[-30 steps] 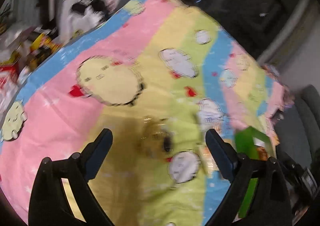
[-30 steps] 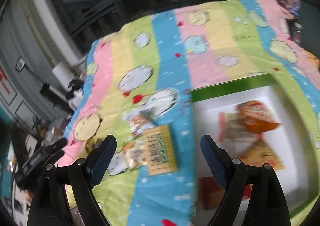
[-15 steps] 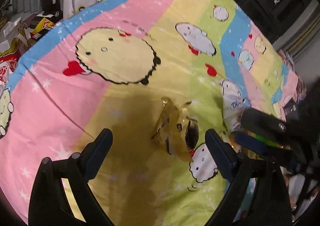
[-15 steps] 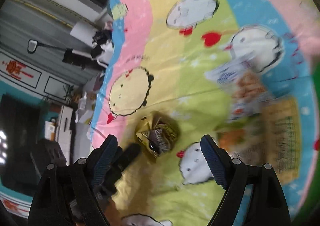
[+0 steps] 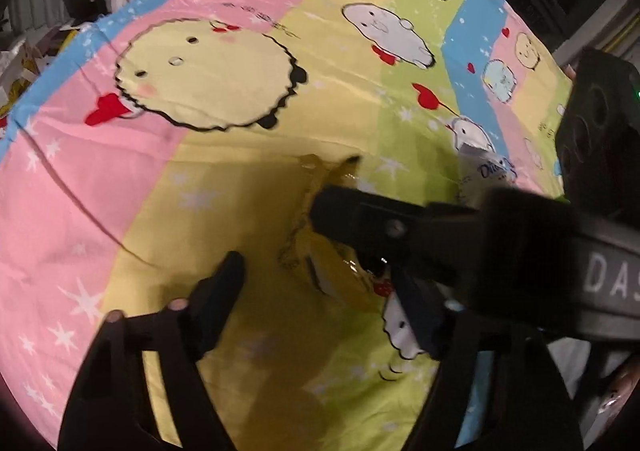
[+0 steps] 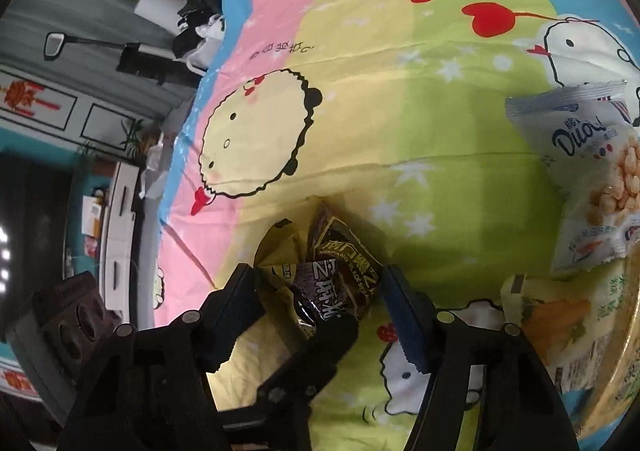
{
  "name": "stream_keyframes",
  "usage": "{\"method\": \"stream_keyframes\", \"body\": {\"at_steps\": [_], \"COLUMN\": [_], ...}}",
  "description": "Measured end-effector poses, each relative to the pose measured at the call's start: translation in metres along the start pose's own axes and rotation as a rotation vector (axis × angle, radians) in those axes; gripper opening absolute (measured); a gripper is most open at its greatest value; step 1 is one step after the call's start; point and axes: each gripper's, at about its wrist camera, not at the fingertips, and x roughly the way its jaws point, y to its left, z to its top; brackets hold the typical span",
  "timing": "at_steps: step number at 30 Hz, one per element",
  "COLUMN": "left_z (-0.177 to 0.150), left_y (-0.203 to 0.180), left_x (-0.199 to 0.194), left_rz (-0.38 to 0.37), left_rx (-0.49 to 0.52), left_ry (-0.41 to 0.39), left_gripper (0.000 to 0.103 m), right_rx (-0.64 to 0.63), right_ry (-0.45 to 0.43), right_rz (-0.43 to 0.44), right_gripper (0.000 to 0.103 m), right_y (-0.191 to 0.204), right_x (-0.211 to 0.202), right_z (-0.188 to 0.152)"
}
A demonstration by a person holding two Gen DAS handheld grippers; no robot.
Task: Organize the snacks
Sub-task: 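Grasp the gold foil snack bag on the quilt with the right gripper, then lift and carry the gold foil bag over the box with the right gripper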
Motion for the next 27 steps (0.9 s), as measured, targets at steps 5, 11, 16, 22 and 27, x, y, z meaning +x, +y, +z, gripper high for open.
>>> {"method": "stream_keyframes", "body": {"at_steps": [5,11,16,22,27], "left_z": [-0.005,-0.016,-0.031,-0.038,-0.042], "left_y": [-0.006,-0.021,-0.045,-0.049,-0.06], "left_x": [0.0,-0.017,-0.027,-0.035,-0.04], "left_rz": [0.022,-0.103,-0.144,-0.192,-0.211], "left_rx": [0.024,0.045,0.13,0.15,0.215], "left_ry": [-0.012,-0.03,-0.048,-0.011,0.012], "left_gripper": [0.052,0.041,0.032,0.032,0.035], "right_rx": [0.007,-0.081,-0.087,-0.034,-0.008], "right_ry": [-0.006,-0.128,-0.163,-0.135,-0.132], "right_rz": [0.063,0.017,-0.017,0.045,-0.023], "right_gripper": [0.054,0.048,0.04,0.04,0.04], "right_y": [-0.007,0.008,0.016,0.001,0.001], "right_x": [0.0,-0.03,-0.051,-0.06,-0.069], "right_z": [-0.004,-0.02,-0.039,-0.046,-0.055]}}
